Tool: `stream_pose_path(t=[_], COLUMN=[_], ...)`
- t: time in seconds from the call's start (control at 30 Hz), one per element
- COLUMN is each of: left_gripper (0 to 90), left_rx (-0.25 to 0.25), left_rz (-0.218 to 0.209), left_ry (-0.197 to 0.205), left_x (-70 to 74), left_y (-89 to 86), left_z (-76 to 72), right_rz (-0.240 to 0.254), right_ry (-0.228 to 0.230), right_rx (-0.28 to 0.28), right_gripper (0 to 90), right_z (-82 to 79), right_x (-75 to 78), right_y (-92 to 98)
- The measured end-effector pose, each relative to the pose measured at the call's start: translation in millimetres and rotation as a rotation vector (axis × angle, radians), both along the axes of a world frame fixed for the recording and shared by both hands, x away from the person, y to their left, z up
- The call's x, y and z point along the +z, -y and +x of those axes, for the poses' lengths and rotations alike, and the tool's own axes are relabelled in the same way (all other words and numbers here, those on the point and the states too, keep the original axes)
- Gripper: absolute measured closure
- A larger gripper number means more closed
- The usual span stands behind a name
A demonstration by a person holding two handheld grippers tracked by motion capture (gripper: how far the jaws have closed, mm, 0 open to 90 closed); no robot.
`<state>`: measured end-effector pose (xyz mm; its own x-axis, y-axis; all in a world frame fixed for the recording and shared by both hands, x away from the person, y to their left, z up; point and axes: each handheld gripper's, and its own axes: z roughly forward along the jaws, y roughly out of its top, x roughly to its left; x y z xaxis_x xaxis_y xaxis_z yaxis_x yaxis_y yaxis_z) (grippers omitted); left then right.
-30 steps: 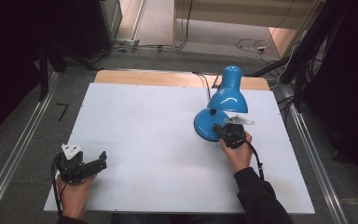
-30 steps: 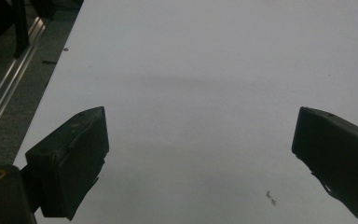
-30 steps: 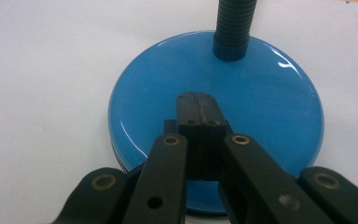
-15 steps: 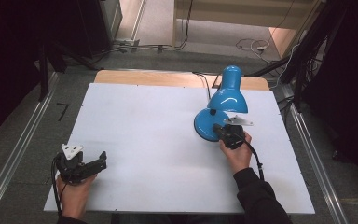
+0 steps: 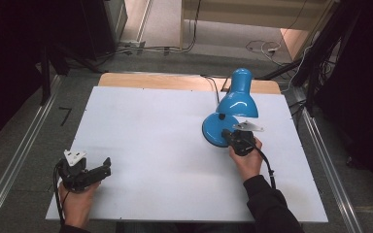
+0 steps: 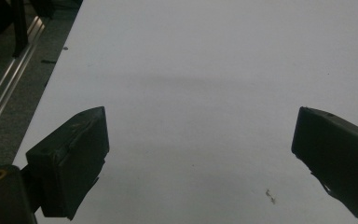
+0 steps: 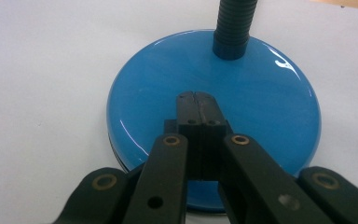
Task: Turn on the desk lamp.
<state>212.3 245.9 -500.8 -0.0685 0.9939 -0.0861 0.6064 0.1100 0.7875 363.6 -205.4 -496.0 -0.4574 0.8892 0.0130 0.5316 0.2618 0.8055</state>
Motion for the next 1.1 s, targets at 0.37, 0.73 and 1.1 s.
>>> stream_pose_path(t=[0.37, 0.73, 1.1], left_gripper=[4.9, 4.9, 4.8], left_rx=[-0.003, 0.001, 0.001], left_rz=[0.001, -0.013, -0.014], left_ry=[-0.001, -0.007, -0.008], left_x=[0.3, -0.7, -0.8], left_y=[1.0, -0.4, 0.2], left_z=[-0.1, 1.2, 1.0], right_rz=[-0.004, 0.016, 0.045], right_ry=[-0.007, -0.025, -0.022], right_rx=[0.024, 0.038, 0.067], right_gripper=[87.9, 69.8, 25.0], right_z=[-5.6, -5.1, -7.6], right_x=[-0.4, 1.6, 8.0], right_y=[-0.2, 2.2, 10.0])
